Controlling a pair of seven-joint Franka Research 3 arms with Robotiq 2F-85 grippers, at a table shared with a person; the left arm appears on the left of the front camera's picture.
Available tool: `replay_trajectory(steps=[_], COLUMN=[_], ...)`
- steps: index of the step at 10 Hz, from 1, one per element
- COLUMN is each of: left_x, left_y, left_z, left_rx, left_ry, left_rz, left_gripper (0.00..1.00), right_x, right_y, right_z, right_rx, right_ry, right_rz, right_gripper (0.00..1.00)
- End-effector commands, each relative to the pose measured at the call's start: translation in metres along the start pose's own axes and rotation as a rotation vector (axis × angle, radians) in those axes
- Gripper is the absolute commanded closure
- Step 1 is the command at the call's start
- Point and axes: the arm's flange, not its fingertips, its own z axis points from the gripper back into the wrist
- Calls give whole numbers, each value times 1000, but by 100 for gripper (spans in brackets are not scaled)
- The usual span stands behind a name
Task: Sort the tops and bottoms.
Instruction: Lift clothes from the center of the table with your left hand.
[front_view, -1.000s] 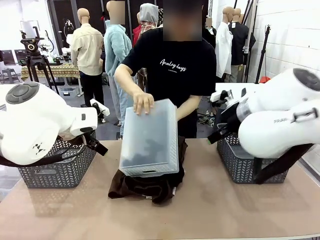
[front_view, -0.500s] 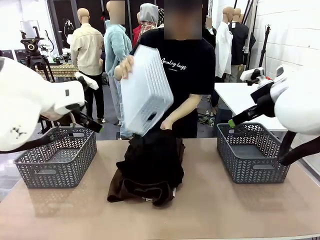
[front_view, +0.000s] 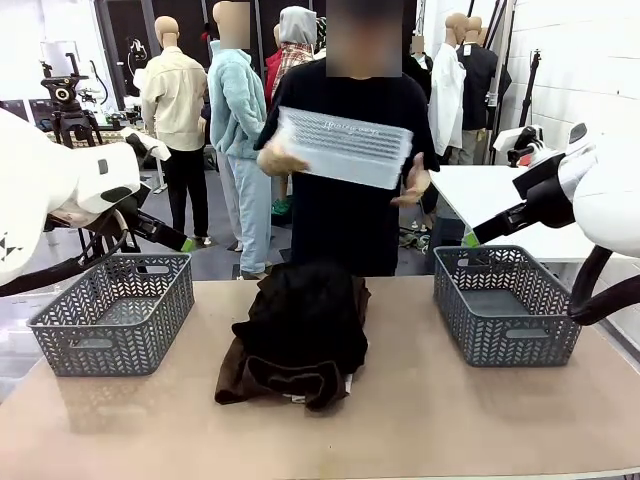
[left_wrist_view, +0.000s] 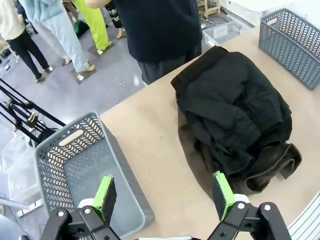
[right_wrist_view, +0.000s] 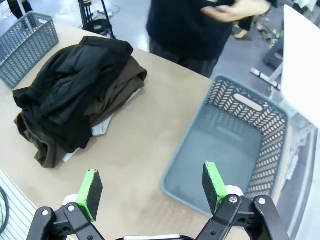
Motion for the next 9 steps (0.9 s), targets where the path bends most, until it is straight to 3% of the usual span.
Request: replay_trajectory(steps=[1, 2, 3, 9], left_x=[-86, -82, -2, -2], left_y=[-22, -22, 0, 0], left_z=[11, -3, -2, -2], left_rx=[10, 46, -1, -1], left_ry=[48, 118, 21, 21], left_rz=[11, 36, 0, 0], left_gripper=[0, 0, 0, 0], right_x=[-73, 0, 0, 0], right_y=[20, 0, 0, 0], right_z=[-8, 0, 0, 0], right_rx=[55, 0, 0, 0], right_ry=[-19, 0, 0, 0], right_rz=[-8, 0, 0, 0], right_gripper=[0, 0, 0, 0])
